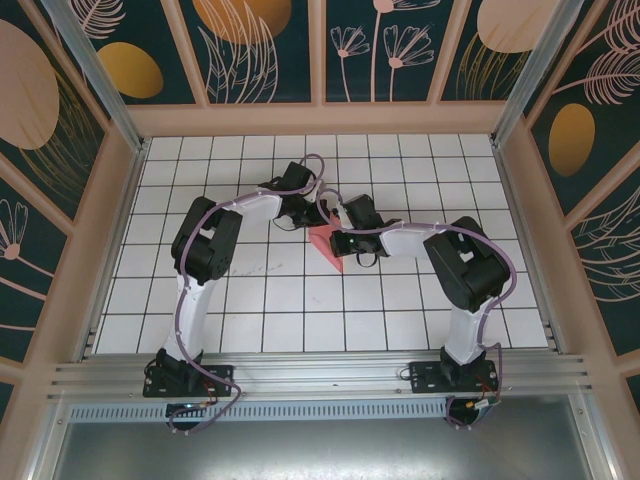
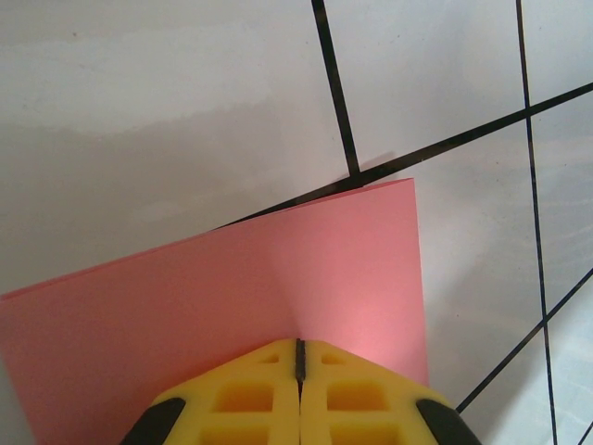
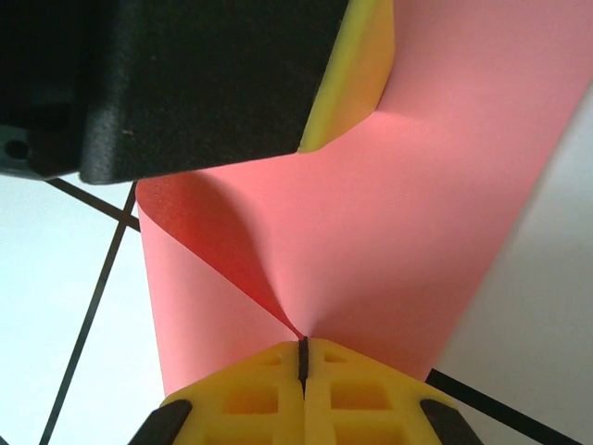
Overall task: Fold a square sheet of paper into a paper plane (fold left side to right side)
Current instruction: Third fold the triangle at the center of the table.
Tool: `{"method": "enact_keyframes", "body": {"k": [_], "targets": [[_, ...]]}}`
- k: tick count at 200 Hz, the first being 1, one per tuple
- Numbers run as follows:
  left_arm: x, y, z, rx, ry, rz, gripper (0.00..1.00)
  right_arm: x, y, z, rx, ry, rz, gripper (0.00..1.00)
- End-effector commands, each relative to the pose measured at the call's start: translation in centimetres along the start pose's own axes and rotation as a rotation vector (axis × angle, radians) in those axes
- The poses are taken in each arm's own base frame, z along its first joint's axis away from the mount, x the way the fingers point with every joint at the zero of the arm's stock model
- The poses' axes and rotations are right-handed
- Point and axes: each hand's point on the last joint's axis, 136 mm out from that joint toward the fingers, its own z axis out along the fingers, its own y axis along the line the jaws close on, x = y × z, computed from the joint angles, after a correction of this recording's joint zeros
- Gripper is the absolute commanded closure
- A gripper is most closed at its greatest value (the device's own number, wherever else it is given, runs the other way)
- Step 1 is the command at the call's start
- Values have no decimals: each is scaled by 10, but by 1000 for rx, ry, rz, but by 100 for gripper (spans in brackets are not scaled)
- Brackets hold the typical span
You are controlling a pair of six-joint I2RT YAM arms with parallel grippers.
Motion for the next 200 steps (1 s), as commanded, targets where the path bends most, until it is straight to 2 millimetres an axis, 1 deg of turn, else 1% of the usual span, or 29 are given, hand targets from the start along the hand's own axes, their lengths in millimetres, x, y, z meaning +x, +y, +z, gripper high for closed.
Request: {"method": "enact_keyframes", "body": {"k": [1, 55, 115, 162, 200], "targets": [[19, 25, 14, -88, 55, -23, 92, -9, -4, -5, 22, -32, 17, 100], [21, 24, 16, -87, 59, -22, 92, -11, -9, -7, 47, -39, 29, 100], [21, 25, 16, -86, 61, -23, 92, -14, -8, -8, 42, -53, 37, 100], [22, 25, 17, -88, 63, -21, 92, -7, -10, -9, 57, -33, 28, 100], [22, 25, 17, -88, 62, -23, 92, -11, -11, -12, 61, -52, 32, 100]]}}
